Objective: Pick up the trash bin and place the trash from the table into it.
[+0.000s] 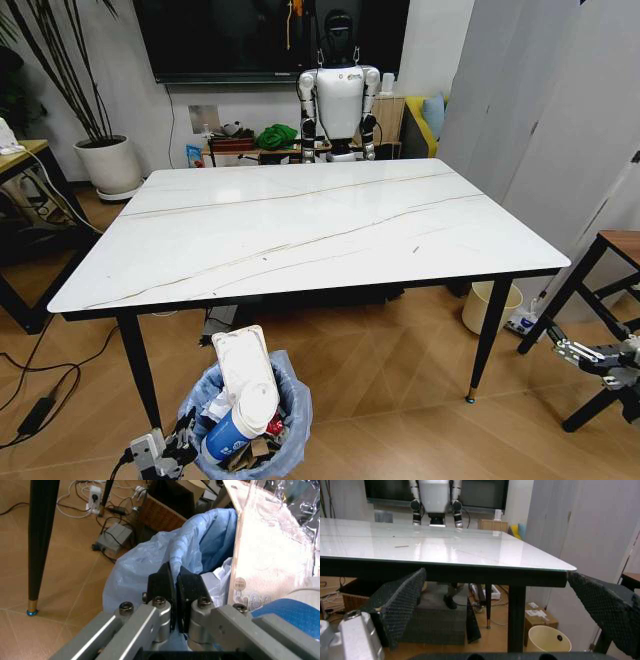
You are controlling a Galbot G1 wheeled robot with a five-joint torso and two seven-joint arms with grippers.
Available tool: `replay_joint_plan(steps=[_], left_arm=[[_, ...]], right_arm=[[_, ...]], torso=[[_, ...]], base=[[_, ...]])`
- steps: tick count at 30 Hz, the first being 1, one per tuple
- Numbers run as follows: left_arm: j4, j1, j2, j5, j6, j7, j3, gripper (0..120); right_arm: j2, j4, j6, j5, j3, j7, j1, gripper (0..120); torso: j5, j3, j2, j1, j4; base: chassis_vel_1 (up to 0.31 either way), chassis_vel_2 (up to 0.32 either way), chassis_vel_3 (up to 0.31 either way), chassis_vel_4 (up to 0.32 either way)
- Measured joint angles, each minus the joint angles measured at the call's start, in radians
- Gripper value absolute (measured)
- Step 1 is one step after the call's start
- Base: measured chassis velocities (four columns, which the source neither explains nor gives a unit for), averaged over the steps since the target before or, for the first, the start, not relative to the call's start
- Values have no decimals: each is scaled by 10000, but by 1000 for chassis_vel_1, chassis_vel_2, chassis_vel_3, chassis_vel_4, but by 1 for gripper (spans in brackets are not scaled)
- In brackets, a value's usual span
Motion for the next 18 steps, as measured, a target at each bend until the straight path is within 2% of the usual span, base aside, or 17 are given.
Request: replay_joint_plan(steps=[18], left_arm=[[20,41,-3,-9,-20,27,-67,0]], right_arm=[[0,0,0,0,0,0,0,100]], torso=[[1,-354,-779,-424,-1]], base=[[0,0,0,0]])
